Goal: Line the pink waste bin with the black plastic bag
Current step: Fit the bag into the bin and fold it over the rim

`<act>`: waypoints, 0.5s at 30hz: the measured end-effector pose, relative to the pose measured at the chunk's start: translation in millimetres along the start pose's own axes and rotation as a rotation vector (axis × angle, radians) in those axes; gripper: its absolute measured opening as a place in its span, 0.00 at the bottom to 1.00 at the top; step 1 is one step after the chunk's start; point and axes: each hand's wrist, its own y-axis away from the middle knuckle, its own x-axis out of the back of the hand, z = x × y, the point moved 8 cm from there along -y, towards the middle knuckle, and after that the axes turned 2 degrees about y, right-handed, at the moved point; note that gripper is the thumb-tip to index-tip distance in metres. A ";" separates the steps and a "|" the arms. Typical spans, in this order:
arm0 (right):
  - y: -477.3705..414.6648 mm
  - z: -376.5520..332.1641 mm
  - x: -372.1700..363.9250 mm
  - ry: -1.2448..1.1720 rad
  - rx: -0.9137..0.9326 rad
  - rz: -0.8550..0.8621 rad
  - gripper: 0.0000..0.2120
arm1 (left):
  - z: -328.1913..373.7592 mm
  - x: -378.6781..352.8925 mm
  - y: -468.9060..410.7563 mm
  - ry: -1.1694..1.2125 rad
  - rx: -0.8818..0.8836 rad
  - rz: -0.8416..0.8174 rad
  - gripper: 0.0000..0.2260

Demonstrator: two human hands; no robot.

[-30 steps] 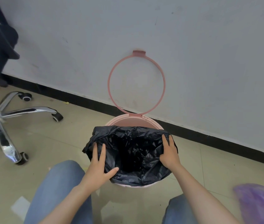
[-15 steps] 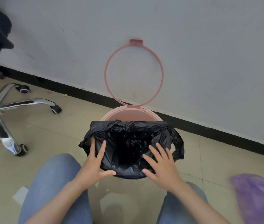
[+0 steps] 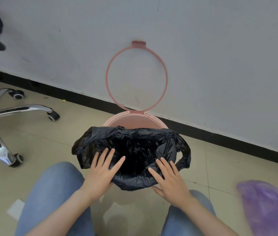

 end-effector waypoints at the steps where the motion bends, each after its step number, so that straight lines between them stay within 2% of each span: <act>1: 3.0 1.0 -1.3 0.004 0.002 -0.028 0.30 | -1.5 -4.1 0.3 0.020 0.008 -0.035 0.64; 3: 7.9 4.6 1.2 -0.007 0.023 -0.014 0.31 | -0.9 -5.2 4.8 -0.006 -0.029 -0.077 0.63; 5: 7.3 16.1 17.5 -0.107 -0.022 0.102 0.28 | 6.6 8.1 9.1 -0.053 -0.135 -0.035 0.55; 7: -7.3 40.1 37.8 -0.268 -0.187 0.181 0.27 | 13.5 36.2 1.6 -0.057 -0.203 0.105 0.45; 9: -27.4 61.1 53.7 -0.346 -0.347 0.236 0.30 | 8.6 61.5 -18.1 -0.090 -0.148 0.223 0.35; 10: -37.7 68.2 52.7 -0.373 -0.407 0.186 0.30 | 1.2 66.8 -31.1 -0.121 -0.087 0.250 0.31; 12: -56.1 76.8 39.8 -0.394 -0.456 0.041 0.25 | -19.5 63.6 -55.8 -0.140 0.047 0.169 0.26; 15: -74.8 80.8 24.2 -0.407 -0.469 -0.078 0.25 | -52.0 48.3 -75.5 -0.150 0.204 -0.007 0.28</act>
